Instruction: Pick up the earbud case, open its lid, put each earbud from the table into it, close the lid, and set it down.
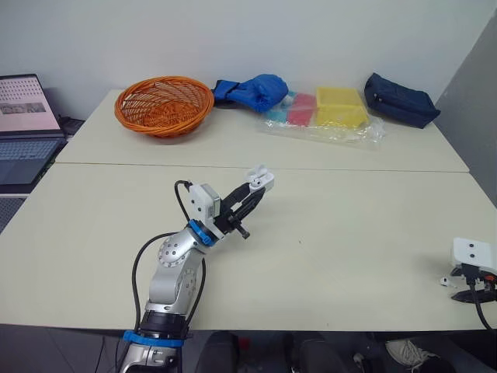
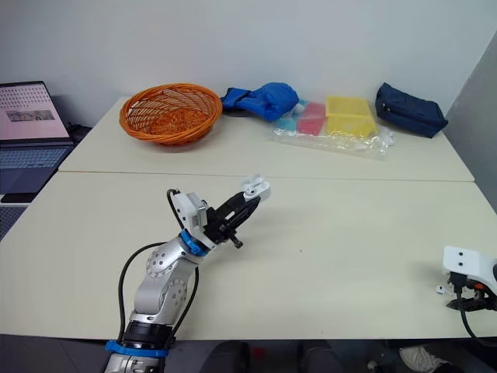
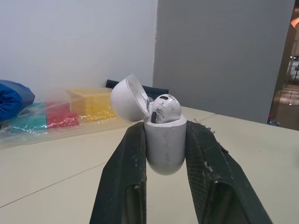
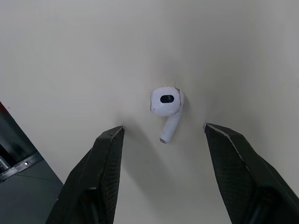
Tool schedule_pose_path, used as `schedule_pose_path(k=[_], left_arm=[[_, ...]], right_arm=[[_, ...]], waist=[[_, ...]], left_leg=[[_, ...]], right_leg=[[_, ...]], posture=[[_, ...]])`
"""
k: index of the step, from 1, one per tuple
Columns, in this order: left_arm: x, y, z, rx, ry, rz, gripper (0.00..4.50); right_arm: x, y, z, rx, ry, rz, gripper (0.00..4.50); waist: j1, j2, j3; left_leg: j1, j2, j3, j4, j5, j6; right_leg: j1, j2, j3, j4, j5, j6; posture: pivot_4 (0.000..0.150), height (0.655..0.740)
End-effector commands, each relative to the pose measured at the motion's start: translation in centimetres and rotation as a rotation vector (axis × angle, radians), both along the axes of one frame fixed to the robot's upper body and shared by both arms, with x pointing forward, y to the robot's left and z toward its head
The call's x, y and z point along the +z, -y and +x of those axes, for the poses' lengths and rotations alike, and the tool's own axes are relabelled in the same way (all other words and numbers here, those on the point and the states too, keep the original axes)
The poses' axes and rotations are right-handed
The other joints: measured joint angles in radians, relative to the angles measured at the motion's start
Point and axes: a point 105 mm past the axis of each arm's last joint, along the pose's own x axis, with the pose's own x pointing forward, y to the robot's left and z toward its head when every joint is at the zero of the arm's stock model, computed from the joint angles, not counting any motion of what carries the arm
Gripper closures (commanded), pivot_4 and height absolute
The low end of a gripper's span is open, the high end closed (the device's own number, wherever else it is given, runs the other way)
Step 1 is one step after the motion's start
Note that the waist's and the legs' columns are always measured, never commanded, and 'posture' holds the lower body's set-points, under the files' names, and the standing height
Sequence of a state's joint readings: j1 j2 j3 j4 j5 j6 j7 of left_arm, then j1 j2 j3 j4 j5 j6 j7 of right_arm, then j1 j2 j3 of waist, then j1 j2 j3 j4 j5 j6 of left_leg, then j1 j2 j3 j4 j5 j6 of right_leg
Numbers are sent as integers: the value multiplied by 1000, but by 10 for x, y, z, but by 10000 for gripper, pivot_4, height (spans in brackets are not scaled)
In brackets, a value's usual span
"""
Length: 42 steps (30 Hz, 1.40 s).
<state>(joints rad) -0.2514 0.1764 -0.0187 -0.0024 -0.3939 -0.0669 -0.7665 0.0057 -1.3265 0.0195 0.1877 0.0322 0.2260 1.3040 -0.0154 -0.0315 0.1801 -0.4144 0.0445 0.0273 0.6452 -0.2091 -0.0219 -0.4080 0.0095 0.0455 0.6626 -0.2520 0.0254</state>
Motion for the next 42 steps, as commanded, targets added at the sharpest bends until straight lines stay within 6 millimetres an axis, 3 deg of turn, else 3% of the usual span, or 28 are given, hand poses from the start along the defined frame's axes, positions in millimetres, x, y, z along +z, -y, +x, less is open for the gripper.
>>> schedule_pose_path(k=[1,13,28,31,36,42], left_arm=[[13,6,-6,-16,49,-20,37344],[11,0,-5,5,47,-8,37344],[10,2,-6,2,46,-12,37344],[10,3,-6,-3,48,-9,37344],[10,3,-6,-5,47,-7,37344],[9,4,-5,-7,47,-5,37344]], right_arm=[[6,4,1,-32,5,-14,16760],[14,-17,22,-33,89,-5,16760],[5,-18,12,-48,51,-2,16760],[4,-17,19,-60,81,-6,22895],[3,-21,18,-57,74,8,40605],[10,-31,25,-36,111,62,40976]], waist=[[0,0,0],[-9,1,0],[-11,1,0],[-11,1,0],[-12,1,0],[-13,1,0]], left_leg=[[0,0,0,0,0,0],[0,0,0,0,0,0],[0,0,0,0,0,0],[0,0,0,0,0,0],[0,0,1,1,0,0],[0,0,1,1,0,0]], right_leg=[[0,0,0,0,0,0],[0,1,0,1,0,0],[0,0,0,1,0,0],[0,0,0,1,0,0],[0,0,1,1,0,0],[0,0,1,1,1,0]], posture=[[1500,7400],[1500,7400],[1500,7400],[1500,7400],[1500,7400],[1500,7400]])
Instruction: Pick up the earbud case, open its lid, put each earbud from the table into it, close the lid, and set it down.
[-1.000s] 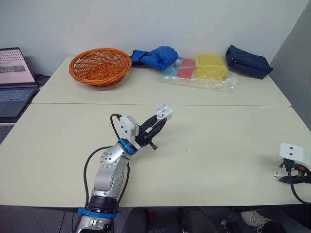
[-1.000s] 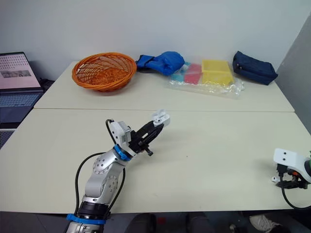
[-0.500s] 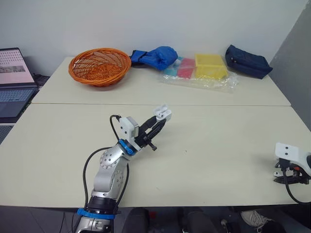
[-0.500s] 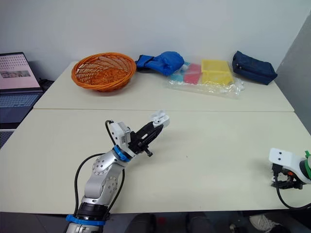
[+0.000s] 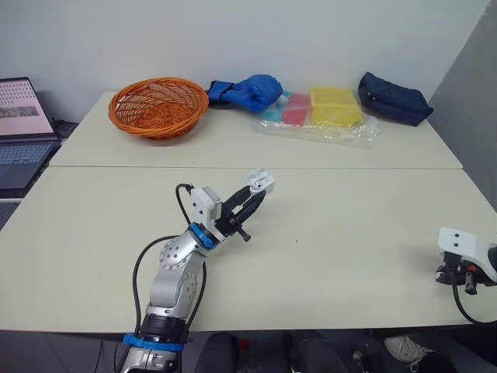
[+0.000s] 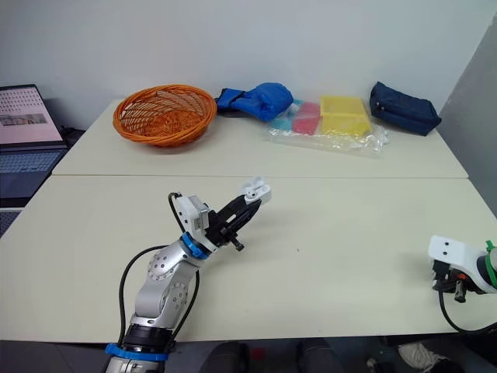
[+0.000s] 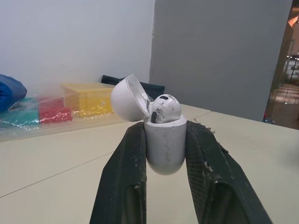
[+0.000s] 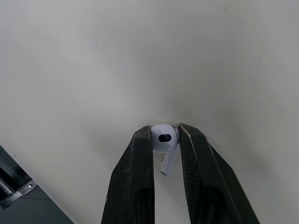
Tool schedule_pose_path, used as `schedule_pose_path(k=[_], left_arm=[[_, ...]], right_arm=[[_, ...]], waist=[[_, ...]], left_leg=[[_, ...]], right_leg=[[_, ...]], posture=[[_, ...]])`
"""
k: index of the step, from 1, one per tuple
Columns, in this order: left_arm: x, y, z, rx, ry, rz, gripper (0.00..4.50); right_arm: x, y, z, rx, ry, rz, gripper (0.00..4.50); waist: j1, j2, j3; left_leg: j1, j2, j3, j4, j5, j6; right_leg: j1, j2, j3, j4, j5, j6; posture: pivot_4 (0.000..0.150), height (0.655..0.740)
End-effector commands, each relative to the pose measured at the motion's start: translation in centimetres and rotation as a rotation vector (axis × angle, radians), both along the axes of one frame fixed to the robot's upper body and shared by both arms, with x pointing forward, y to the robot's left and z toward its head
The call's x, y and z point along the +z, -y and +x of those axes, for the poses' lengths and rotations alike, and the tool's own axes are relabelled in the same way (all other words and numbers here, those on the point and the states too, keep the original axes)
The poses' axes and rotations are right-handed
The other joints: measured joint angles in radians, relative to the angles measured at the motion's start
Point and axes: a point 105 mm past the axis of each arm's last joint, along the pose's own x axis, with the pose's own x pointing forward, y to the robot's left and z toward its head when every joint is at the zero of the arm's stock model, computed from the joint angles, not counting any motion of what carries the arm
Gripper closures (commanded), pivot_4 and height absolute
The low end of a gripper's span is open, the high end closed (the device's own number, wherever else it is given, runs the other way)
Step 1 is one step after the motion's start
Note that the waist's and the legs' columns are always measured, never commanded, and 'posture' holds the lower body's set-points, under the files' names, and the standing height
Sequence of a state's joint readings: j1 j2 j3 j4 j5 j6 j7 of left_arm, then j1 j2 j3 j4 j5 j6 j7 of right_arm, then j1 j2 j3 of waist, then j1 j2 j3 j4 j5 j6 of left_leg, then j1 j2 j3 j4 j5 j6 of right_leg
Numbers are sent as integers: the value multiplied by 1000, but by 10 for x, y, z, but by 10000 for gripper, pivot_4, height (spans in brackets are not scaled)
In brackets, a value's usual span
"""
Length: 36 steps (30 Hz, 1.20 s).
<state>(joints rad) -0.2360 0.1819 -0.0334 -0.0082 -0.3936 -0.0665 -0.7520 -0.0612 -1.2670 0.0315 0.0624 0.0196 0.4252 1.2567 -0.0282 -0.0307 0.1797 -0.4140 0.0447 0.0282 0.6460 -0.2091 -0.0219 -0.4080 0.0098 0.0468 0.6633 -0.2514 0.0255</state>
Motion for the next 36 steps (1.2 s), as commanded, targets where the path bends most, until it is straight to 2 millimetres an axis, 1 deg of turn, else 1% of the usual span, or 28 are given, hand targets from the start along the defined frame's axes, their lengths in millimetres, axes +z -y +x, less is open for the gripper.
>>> schedule_pose_path(k=[1,2,3,4,5,6,7,8,9,11,13,17,20,22,24,27,30,34,36], left_arm=[[13,3,-3,-12,62,-10,37344],[13,3,-3,-12,63,-10,37344],[14,3,-3,-13,64,-11,37344],[14,3,-3,-13,67,-10,37344],[14,3,-2,-13,69,-10,37344],[14,3,-2,-13,71,-10,37344],[15,3,-1,-14,76,-11,37344],[17,4,1,-17,82,-13,37344],[18,4,1,-19,86,-15,37344],[21,5,3,-26,93,-20,37344],[22,6,3,-30,96,-23,37344],[26,10,5,-61,113,-26,37344],[30,11,9,-69,122,-27,37344],[31,13,10,-83,127,-24,37344],[31,15,10,-92,129,-25,37344],[33,17,10,-103,133,-25,37344],[35,18,10,-107,137,-27,37344],[35,18,10,-112,138,-25,37344],[35,18,9,-112,137,-26,37344]], right_arm=[[8,-14,8,39,52,56,40976],[9,-17,9,49,56,71,40976],[13,-27,12,51,77,124,40976],[24,-52,21,116,145,209,40976],[46,-89,39,170,282,354,40976],[65,-115,48,209,371,455,40976],[91,-143,58,209,473,595,40976],[116,-167,65,194,553,734,40976],[132,-180,67,179,589,817,40976],[161,-206,64,205,712,945,40976],[174,-217,60,197,772,1009,40976],[183,-254,48,220,806,1140,40976],[178,-271,50,201,804,1172,40976],[170,-278,59,170,815,1150,40976],[164,-282,64,149,817,1145,40976],[162,-288,70,130,837,1150,40976],[159,-284,78,90,865,1142,40976],[145,-282,76,88,844,1112,40976],[142,-281,75,82,841,1105,40976]], waist=[[-1,0,0],[-2,0,0],[-2,0,0],[-4,0,0],[-9,0,0],[-18,-1,1],[-25,0,1],[-32,0,2],[-29,2,3],[-15,2,2],[5,2,2],[14,2,2],[13,2,1],[13,2,1],[12,2,1],[8,2,1],[4,2,1],[3,2,1],[2,2,1]], left_leg=[[0,0,0,0,0,0],[0,0,0,0,0,0],[0,0,0,0,0,0],[1,0,0,0,0,0],[1,1,0,0,0,0],[2,2,0,-1,0,0],[2,3,-1,0,0,0],[3,2,-2,-1,0,0],[4,2,-3,-1,0,0],[4,3,-5,-2,1,0],[2,4,-8,-1,1,0],[-4,2,-3,-1,0,0],[-8,1,-1,-1,0,0],[-8,1,-2,-1,0,0],[-8,1,-2,-1,0,0],[-7,2,-3,-1,0,0],[-6,3,-3,-1,0,0],[-6,3,-3,-2,0,0],[-7,2,-2,-2,0,0]], right_leg=[[0,0,0,0,0,0],[0,0,0,0,0,0],[0,0,0,0,0,0],[0,0,0,0,0,0],[0,1,0,1,1,1],[0,3,1,1,1,0],[0,4,2,1,3,-2],[0,5,3,2,4,-1],[-1,6,3,3,5,-2],[-1,6,0,5,6,-3],[0,7,-4,3,4,-5],[-3,2,-2,0,3,-3],[-6,0,0,-1,4,-3],[-6,0,-1,0,4,-3],[-6,1,-2,0,3,-1],[-6,2,-2,1,2,0],[-6,4,-2,2,2,-1],[-6,4,-1,1,2,-1],[-7,3,-1,1,2,-1]], posture=[[1500,7400],[1500,7400],[1500,7400],[1500,7400],[1500,7400],[1500,7400],[1500,7400],[1500,7400],[1500,7400],[1500,7400],[1500,7400],[1500,7400],[1500,7400],[1500,7400],[1500,7400],[1500,7400],[1500,7400],[1500,7400],[1500,7400]])
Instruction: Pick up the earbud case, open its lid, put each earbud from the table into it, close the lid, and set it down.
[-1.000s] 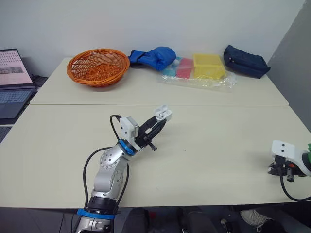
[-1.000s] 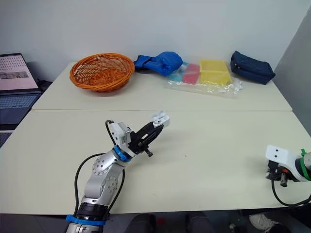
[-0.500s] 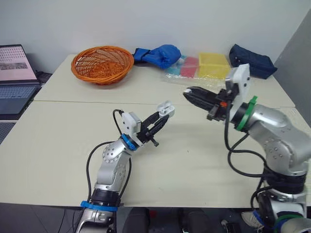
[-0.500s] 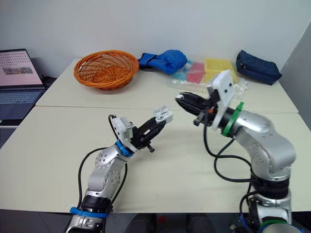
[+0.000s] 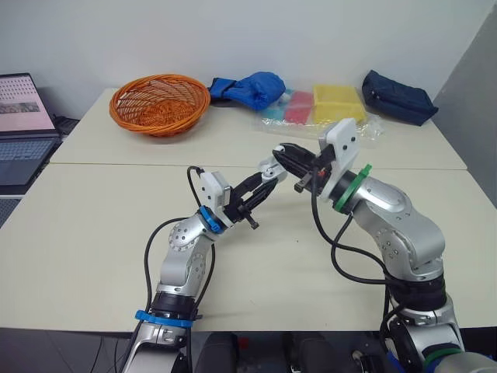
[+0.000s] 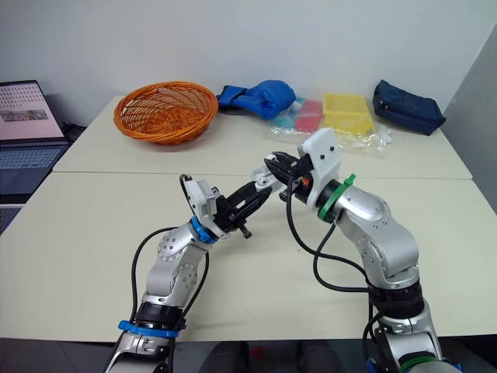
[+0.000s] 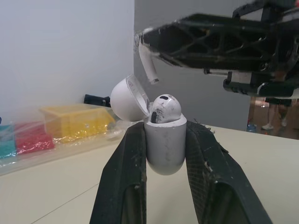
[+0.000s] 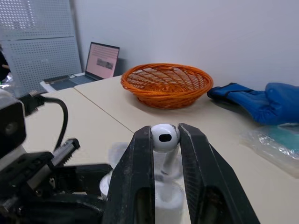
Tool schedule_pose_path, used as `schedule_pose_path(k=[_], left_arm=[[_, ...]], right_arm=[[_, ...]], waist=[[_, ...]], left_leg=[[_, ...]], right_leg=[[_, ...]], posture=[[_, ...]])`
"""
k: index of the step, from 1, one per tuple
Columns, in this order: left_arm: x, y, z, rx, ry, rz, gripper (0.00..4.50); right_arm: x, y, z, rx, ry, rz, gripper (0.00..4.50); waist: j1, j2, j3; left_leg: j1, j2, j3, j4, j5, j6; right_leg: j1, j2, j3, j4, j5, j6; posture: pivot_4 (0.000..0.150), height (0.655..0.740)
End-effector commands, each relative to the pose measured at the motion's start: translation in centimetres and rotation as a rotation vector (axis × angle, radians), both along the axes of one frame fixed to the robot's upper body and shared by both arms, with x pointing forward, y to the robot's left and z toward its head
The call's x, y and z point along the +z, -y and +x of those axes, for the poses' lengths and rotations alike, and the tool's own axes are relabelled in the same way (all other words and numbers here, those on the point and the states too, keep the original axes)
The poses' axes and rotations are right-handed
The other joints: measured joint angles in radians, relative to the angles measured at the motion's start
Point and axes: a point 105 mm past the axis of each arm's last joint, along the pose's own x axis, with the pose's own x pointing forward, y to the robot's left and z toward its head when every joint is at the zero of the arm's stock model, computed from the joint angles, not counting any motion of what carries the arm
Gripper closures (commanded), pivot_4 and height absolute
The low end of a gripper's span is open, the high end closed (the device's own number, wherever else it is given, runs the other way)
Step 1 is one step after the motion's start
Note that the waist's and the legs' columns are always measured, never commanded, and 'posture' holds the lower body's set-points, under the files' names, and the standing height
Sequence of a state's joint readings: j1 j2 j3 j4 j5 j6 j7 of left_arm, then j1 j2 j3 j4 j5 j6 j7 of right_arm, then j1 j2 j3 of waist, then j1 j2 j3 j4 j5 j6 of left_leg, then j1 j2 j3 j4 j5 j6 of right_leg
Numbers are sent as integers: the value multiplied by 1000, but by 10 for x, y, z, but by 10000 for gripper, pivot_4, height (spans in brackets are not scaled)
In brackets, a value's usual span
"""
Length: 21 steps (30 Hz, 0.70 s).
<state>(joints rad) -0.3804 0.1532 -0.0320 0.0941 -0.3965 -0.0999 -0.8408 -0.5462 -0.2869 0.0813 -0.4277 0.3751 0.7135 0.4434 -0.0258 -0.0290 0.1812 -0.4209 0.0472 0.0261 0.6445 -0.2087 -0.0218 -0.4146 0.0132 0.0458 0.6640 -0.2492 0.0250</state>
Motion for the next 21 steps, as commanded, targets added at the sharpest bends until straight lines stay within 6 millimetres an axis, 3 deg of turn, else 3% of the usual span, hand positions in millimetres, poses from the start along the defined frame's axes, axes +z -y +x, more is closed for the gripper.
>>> schedule_pose_path(k=[1,14,19,21], left_arm=[[12,0,-3,-9,47,-24,37344],[11,1,-5,-16,43,-29,37344],[10,1,-5,-15,41,-27,37344],[10,1,-6,-16,40,-25,37344]], right_arm=[[6,-1,-6,11,38,5,40976],[-7,3,-3,0,-11,-33,40976],[-5,3,-3,9,-11,-23,23063],[-2,5,-3,11,-6,-10,20548]], waist=[[-1,0,0],[-3,0,0],[-3,0,0],[-3,0,0]], left_leg=[[0,0,0,0,0,0],[0,0,0,0,0,0],[1,0,0,0,0,0],[1,0,0,0,0,0]], right_leg=[[0,0,0,0,0,0],[0,0,0,0,0,0],[0,0,0,0,0,0],[0,0,0,0,0,0]], posture=[[1500,7400],[1500,7400],[1500,7400],[1500,7400]])
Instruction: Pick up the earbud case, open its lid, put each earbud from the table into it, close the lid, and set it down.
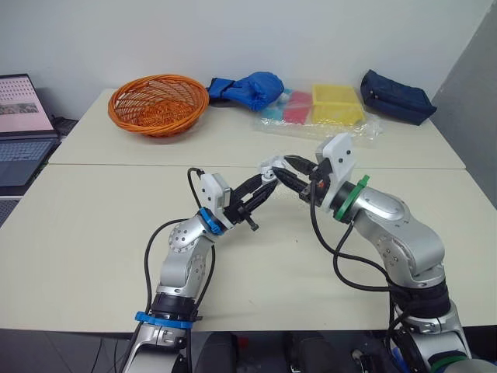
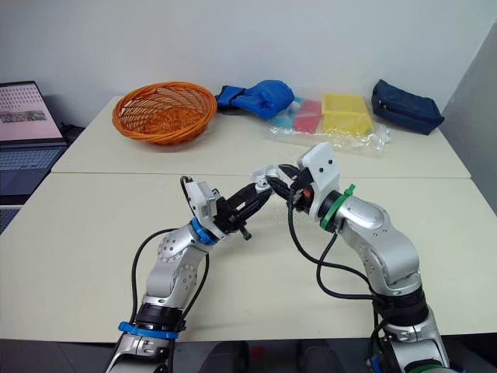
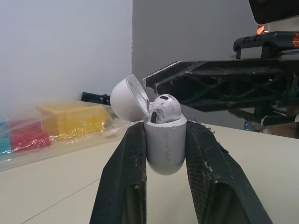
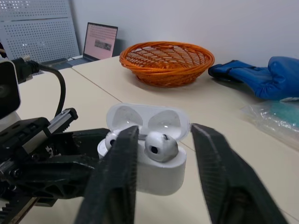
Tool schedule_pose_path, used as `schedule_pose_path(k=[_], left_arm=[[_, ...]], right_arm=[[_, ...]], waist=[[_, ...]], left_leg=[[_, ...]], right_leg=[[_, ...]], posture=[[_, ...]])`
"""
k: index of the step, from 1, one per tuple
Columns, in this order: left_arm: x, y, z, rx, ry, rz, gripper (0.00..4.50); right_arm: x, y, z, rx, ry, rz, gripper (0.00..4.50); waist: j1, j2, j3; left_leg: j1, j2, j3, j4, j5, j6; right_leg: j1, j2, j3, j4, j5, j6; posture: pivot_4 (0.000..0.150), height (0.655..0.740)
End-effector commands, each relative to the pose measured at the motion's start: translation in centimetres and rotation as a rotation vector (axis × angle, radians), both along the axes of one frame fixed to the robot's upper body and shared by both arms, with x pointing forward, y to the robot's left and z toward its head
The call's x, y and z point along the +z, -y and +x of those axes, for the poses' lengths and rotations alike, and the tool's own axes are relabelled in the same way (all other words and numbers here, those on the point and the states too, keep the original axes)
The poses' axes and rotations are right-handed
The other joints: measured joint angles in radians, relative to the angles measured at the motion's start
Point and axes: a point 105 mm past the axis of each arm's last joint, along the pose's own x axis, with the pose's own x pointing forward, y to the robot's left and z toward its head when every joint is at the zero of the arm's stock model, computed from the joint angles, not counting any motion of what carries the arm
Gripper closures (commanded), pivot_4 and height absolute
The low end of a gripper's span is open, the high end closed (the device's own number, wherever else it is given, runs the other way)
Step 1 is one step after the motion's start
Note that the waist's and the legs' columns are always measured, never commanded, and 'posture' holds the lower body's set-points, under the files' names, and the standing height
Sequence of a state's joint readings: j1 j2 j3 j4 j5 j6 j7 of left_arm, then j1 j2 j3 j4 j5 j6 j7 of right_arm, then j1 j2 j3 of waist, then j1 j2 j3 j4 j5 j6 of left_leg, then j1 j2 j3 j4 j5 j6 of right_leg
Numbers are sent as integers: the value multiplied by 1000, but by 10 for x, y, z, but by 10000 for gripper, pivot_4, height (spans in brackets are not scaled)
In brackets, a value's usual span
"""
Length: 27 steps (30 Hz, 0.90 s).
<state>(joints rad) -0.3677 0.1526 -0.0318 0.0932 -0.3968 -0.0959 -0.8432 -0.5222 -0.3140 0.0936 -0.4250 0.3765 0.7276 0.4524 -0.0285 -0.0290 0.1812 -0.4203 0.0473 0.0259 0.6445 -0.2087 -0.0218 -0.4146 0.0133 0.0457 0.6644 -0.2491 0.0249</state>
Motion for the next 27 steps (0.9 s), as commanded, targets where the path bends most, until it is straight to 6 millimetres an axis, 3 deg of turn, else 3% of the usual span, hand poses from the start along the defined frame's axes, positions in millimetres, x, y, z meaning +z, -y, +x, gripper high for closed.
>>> schedule_pose_path(k=[1,10,15,17,19,22,27], left_arm=[[13,2,-5,-16,54,-25,37344],[11,2,-6,-16,48,-21,37344],[10,4,-5,-27,58,-5,37344],[11,5,-5,-33,59,-2,37344],[10,7,-6,-49,67,10,37344],[10,9,-7,-58,70,10,37344],[10,10,-10,-71,72,19,37344]], right_arm=[[13,2,-3,16,33,38,20548],[58,15,-10,118,46,244,20548],[63,28,22,67,-32,95,20548],[61,27,30,71,-64,59,26335],[42,29,44,25,-137,-8,33129],[29,29,51,20,-182,-49,44632],[26,13,49,119,-195,-126,44632]], waist=[[0,0,0],[0,0,0],[-1,0,0],[-1,0,0],[-1,0,0],[-1,0,0],[-1,0,0]], left_leg=[[0,0,0,0,0,0],[0,0,0,0,0,0],[0,0,0,0,0,0],[0,0,1,-1,0,0],[0,0,0,-2,0,0],[-1,0,1,-2,0,0],[-8,0,1,-1,0,0]], right_leg=[[0,0,0,0,0,0],[0,0,0,0,0,0],[0,0,0,0,0,0],[0,0,0,0,0,0],[0,0,0,-1,0,-1],[-1,0,0,-1,-1,-1],[-8,0,1,0,2,-5]], posture=[[1500,7400],[1500,7400],[1500,7400],[1500,7400],[1500,7400],[1500,7400],[1500,7400]])
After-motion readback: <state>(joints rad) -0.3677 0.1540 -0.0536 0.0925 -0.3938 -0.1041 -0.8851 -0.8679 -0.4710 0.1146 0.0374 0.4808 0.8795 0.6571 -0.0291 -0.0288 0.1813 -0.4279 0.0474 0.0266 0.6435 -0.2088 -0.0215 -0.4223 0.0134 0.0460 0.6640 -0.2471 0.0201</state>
